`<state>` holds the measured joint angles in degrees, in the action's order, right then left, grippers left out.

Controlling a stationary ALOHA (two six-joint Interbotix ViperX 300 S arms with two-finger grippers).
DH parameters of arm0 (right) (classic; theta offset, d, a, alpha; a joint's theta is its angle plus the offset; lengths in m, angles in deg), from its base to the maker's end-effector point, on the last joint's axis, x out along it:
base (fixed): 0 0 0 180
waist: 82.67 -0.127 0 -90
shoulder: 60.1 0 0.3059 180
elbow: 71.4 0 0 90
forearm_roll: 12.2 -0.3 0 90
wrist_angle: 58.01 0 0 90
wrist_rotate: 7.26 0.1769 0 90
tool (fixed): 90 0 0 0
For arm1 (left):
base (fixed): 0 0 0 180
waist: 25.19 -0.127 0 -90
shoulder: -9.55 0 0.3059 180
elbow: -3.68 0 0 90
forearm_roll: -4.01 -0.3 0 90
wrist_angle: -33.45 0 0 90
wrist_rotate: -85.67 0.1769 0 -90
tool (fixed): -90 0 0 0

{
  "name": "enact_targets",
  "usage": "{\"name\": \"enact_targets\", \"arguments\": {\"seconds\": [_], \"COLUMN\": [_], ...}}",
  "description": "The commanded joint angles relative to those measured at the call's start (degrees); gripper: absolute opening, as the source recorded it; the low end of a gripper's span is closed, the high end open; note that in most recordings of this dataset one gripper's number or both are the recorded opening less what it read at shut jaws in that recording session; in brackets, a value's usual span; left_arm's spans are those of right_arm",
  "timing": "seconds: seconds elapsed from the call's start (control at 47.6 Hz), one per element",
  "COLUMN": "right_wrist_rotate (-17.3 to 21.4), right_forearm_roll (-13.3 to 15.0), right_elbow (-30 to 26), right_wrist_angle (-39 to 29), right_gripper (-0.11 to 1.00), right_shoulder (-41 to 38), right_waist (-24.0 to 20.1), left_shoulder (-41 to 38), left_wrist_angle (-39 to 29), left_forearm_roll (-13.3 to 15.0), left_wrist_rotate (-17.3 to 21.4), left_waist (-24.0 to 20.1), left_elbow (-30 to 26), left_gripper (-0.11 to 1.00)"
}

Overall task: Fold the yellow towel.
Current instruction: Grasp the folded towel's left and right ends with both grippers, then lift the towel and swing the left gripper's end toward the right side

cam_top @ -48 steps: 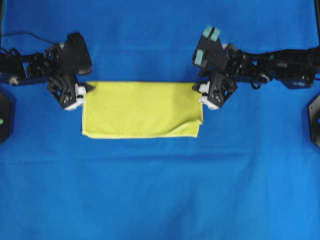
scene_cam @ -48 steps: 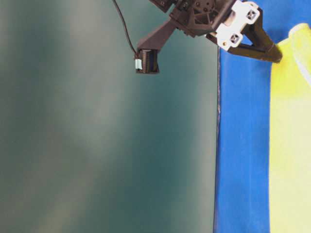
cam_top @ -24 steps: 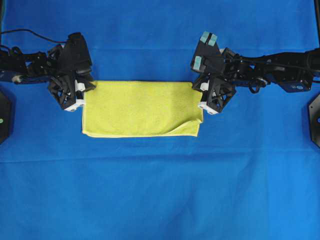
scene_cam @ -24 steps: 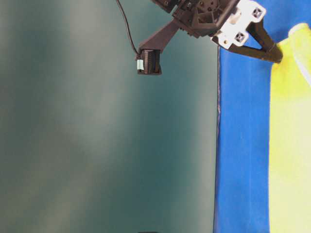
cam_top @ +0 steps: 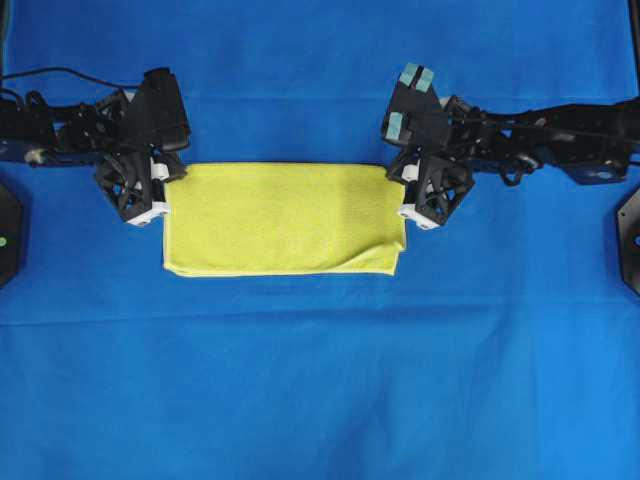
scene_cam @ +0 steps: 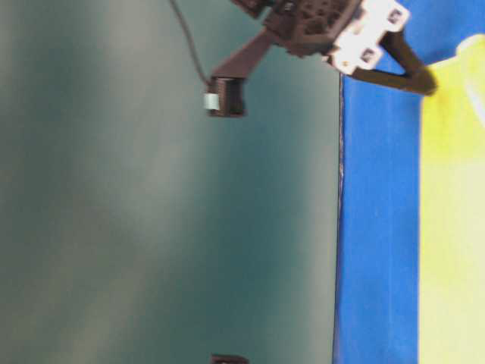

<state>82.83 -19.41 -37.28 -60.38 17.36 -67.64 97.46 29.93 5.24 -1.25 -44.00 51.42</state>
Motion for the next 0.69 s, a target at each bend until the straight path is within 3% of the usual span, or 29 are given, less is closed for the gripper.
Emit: {"name": "enact_targets", "arguments": {"seconds": [0.0, 0.315, 0.483, 0.672], "right_wrist_rotate": [0.0, -0.3, 0.0, 0.3], "right_forearm_roll": [0.2, 1.7, 1.6, 1.7], "right_elbow": [-0.4, -0.7, 0.1, 0.7], "right_wrist_angle": [-0.3, -6.7, -8.1, -7.5], "right_gripper": [0.03, 0.03, 0.03, 0.03], "right_shoulder": [4.7, 17.5, 22.1, 23.1], "right_waist": [0.4, 0.5, 0.4, 0.5], "left_shoulder": [4.7, 18.0, 23.3, 23.9], "left_wrist_angle": [-2.9, -10.9, -11.1, -10.5], "left_forearm_roll": [0.1, 0.0, 0.0, 0.1], "left_wrist_rotate": [-0.1, 0.0, -0.3, -0.6], "left_waist": [1.1, 5.1, 7.1, 8.7], "left_elbow": [-2.2, -6.2, -6.0, -5.5], "left_gripper": [0.02, 0.02, 0.02, 0.02]}}
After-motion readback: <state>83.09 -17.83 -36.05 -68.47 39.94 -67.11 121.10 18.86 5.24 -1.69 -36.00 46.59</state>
